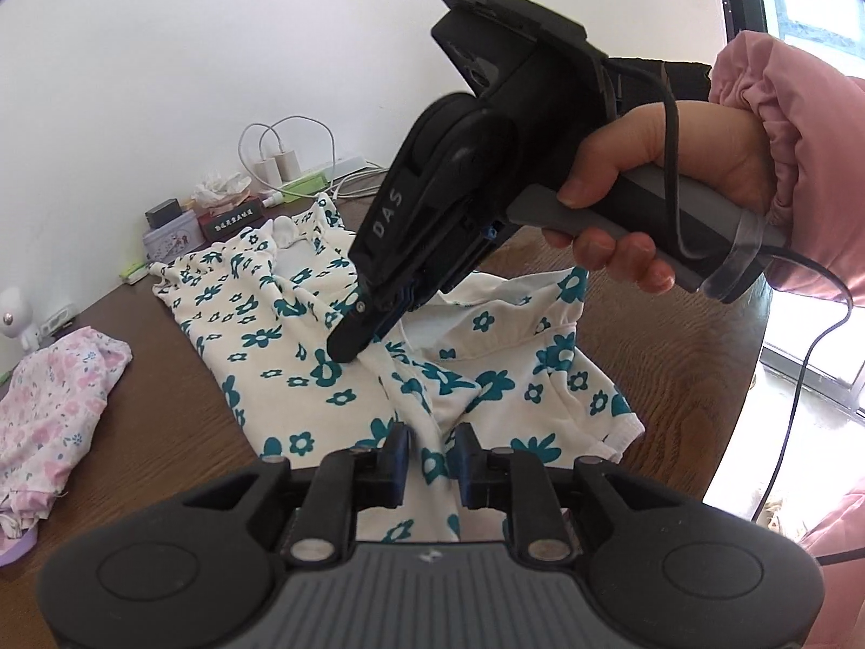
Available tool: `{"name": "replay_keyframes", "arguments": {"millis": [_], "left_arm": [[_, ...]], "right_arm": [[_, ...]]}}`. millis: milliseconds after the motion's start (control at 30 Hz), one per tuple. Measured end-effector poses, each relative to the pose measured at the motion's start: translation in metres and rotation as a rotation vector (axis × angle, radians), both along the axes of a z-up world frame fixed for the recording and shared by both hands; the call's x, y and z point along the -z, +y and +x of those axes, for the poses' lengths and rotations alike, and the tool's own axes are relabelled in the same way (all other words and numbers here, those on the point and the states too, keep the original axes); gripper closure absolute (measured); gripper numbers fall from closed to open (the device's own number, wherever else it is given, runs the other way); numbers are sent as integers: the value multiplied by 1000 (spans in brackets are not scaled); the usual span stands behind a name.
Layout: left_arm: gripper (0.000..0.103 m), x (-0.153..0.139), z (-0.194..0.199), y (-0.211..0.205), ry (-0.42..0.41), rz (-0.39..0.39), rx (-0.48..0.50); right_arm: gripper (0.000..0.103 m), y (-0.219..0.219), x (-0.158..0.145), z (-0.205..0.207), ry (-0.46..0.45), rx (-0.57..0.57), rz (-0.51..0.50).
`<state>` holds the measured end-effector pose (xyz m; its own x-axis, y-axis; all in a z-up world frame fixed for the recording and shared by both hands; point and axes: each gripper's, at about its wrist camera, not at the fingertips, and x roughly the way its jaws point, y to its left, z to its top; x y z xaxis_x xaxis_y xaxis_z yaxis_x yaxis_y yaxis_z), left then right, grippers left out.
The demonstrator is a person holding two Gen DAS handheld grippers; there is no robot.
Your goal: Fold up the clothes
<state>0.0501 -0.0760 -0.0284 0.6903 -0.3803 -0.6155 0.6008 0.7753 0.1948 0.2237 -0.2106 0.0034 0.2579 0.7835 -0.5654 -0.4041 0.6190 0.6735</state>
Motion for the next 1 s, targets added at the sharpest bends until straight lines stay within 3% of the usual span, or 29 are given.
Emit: {"name": "replay_keyframes", "arguments": {"millis": [133, 233, 333, 367, 400, 467, 667, 867, 1000], "left_arm": [[89, -3, 2, -2, -17, -6, 7], [90, 0, 4, -6, -7, 11, 34], [83, 5, 5, -10, 13, 17, 56], [79, 6, 5, -10, 19, 17, 63], [78, 7, 4, -10, 25, 16, 69], [78, 8, 4, -10, 34, 21, 82], [78, 10, 8, -9, 57, 24, 98], [79, 10, 12, -6, 80, 4, 115], [79, 10, 16, -1, 107, -29, 132]], "right_arm": [[100, -16, 2, 4, 84, 32, 213], [100, -23, 15, 8, 122, 75, 150], [94, -22, 13, 9, 90, 75, 82], [82, -22, 8, 10, 65, 81, 72], [61, -23, 4, 10, 41, 86, 62], [52, -22, -7, 15, -17, 96, 23], [52, 0, -49, 67, -216, 144, -220], [52, 34, -34, 167, -140, 226, -362], [52, 54, -20, 202, -132, 234, -372]]}}
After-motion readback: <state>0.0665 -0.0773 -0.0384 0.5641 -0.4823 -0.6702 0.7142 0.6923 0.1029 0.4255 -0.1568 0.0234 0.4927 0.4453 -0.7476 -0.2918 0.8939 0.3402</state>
